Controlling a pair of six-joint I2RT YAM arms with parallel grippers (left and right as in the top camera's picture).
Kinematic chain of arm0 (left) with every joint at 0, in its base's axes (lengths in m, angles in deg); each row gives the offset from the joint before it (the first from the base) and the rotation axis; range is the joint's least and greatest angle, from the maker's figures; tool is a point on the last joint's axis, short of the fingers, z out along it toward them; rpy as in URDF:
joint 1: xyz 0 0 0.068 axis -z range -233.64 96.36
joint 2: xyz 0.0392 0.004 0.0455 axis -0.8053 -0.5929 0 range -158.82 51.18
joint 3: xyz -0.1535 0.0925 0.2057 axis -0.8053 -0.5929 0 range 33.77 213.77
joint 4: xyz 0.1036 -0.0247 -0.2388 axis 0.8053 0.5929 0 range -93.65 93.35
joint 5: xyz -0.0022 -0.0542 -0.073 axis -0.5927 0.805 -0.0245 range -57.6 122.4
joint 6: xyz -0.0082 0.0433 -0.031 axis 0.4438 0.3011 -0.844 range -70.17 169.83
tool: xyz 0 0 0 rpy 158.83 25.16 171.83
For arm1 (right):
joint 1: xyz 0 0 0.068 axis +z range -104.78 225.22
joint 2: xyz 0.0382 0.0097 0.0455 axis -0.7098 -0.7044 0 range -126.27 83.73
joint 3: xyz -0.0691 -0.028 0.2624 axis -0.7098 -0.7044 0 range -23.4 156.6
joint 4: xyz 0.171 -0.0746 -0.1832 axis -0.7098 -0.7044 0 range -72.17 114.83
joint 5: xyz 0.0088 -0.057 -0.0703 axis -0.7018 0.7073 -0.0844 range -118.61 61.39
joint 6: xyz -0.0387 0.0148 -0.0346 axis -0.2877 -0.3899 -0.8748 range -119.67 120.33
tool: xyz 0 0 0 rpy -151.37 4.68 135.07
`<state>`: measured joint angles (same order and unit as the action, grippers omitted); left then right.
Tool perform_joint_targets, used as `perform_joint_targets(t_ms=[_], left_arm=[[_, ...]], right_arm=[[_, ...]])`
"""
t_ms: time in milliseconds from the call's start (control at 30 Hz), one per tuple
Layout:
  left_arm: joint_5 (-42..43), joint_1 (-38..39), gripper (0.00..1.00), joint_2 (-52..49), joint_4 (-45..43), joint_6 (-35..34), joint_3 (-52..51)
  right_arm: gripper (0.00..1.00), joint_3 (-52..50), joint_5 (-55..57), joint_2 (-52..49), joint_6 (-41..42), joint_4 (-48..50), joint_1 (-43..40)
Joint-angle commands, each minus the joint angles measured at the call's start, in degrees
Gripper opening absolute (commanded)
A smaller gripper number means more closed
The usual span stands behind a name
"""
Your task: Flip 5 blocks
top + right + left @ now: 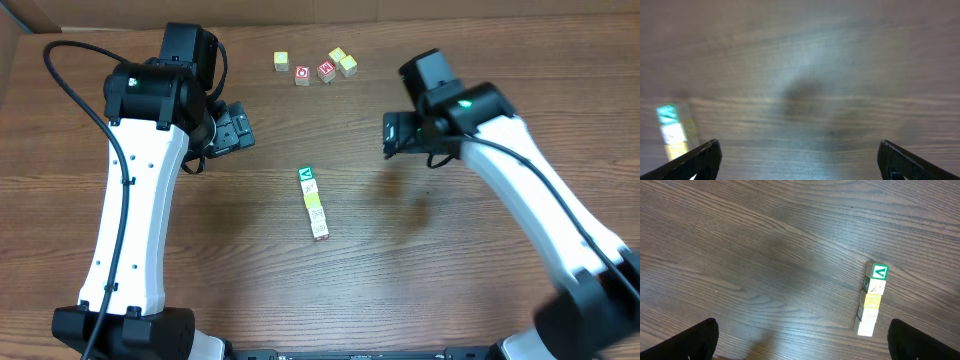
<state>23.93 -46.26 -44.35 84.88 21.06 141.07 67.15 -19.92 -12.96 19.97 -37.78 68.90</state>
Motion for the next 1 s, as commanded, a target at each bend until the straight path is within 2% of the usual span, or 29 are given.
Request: perform_joint_targets(t_ms=[0, 233, 533, 733, 833, 967], left_arm=[[-0.9, -0.3, 0.99, -0.2, -0.1, -0.4, 0.4], [-0.9, -0.3, 1.00, -0.2, -0.1, -0.4, 0.4], [-0.9, -0.3, 1.00, -0.2, -0.1, -0.4, 0.4], [-0.9, -0.3, 1.00, -0.2, -0.1, -0.4, 0.4], [-0.9, -0.3, 1.00, -0.2, -0.1, -0.4, 0.4], [-0.9, -0.3, 1.00, -0.2, -0.1, -0.4, 0.4]], right_arm=[[1.00, 0.7, 5.5, 12.6, -0.2, 5.0, -2.8], [1.00, 0.5, 5.4, 29.7, -0.3, 13.5, -9.0], [1.00, -3.6, 5.4, 50.7, -6.6, 14.5, -14.4], [1.00, -15.5, 5.4, 66.2, -6.6, 15.0, -16.7], [1.00, -27.1, 4.3, 76.3, -6.6, 19.4, -18.4], [1.00, -38.3, 1.7, 84.0, -6.6, 27.1, -19.7]])
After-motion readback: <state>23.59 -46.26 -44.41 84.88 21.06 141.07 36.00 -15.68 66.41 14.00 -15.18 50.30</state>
